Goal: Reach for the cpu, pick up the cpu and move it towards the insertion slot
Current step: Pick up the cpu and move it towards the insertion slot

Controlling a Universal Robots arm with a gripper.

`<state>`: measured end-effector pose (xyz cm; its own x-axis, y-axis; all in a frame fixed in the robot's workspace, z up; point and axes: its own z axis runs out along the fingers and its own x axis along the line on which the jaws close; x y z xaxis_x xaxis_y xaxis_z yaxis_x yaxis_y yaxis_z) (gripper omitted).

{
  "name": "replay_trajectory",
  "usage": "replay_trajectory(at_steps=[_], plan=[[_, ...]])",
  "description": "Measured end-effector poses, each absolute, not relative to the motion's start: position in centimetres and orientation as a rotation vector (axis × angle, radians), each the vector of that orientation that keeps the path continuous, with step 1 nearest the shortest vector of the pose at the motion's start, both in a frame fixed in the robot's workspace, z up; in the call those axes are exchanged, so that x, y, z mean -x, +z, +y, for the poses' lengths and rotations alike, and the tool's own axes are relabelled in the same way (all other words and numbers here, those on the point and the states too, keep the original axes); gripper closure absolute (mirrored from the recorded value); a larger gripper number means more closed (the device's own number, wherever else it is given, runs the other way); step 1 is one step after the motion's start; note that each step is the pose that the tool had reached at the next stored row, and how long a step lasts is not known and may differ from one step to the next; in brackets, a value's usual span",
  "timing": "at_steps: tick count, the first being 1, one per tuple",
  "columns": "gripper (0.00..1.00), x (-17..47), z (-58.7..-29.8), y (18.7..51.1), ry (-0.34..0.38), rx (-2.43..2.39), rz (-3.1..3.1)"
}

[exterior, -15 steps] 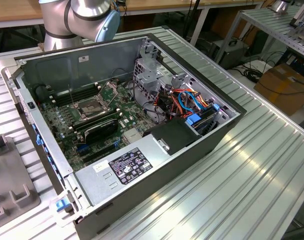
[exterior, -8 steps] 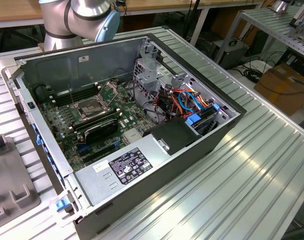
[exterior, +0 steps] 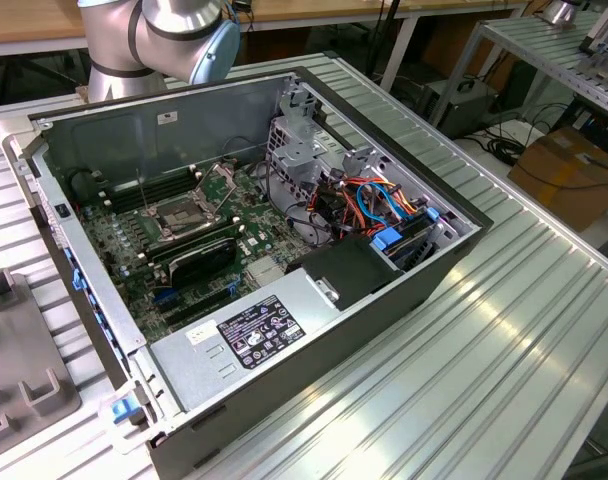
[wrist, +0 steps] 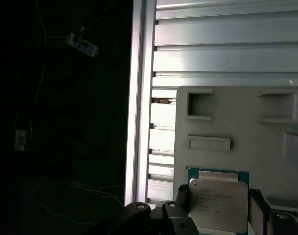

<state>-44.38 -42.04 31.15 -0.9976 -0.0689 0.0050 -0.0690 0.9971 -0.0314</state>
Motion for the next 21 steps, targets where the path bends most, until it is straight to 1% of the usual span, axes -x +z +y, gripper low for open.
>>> replay_trajectory(at_steps=[21], plan=[[0.45, 44.4, -42.0, 33.1, 0.050, -0.106, -3.135]])
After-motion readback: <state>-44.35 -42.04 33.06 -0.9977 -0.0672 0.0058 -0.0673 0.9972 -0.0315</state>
